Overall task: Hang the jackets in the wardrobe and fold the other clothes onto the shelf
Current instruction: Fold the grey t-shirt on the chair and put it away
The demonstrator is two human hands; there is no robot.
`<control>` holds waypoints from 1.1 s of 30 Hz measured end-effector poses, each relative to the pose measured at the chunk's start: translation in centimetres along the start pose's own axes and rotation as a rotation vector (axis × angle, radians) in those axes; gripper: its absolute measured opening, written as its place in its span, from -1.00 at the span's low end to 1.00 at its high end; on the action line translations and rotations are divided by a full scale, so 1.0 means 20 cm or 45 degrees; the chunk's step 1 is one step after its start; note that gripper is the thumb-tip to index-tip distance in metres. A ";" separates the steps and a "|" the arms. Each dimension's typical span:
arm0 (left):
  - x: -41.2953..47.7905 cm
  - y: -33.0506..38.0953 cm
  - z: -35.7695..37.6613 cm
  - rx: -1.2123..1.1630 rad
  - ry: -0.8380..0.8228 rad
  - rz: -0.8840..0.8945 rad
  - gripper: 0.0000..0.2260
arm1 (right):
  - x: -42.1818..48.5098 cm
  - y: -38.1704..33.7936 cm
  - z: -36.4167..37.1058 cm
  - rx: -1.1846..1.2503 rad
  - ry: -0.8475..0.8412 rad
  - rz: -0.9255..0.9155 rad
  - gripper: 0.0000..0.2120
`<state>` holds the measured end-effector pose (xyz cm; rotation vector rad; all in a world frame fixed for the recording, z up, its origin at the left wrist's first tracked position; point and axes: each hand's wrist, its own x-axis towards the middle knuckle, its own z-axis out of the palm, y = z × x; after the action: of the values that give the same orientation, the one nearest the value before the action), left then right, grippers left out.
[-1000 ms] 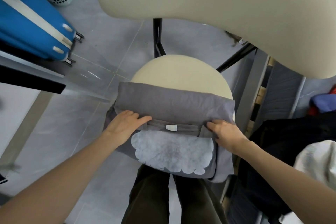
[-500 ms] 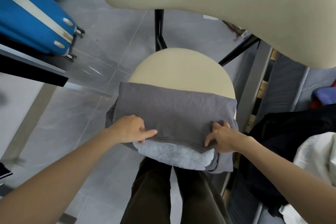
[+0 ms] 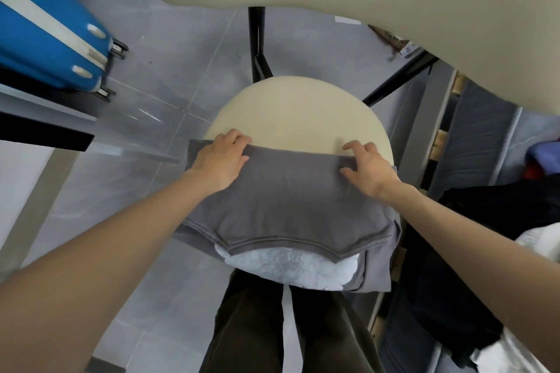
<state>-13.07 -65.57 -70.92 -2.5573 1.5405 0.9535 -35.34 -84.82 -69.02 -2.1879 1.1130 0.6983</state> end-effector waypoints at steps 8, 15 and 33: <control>0.01 -0.08 -0.07 0.089 -0.181 -0.097 -0.88 | 0.03 0.09 -0.06 0.005 -0.211 0.219 -0.73; 0.02 -0.01 -0.28 0.135 0.015 -0.156 -0.83 | 0.01 0.02 -0.27 0.015 0.078 0.128 -0.78; -0.17 0.11 -0.43 0.162 0.349 -0.239 -0.69 | -0.20 0.04 -0.33 0.004 0.486 -0.004 -0.87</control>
<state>-11.75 -66.61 -61.65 -2.7674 1.3286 0.4869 -36.85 -87.75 -61.94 -2.3811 1.2920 0.2791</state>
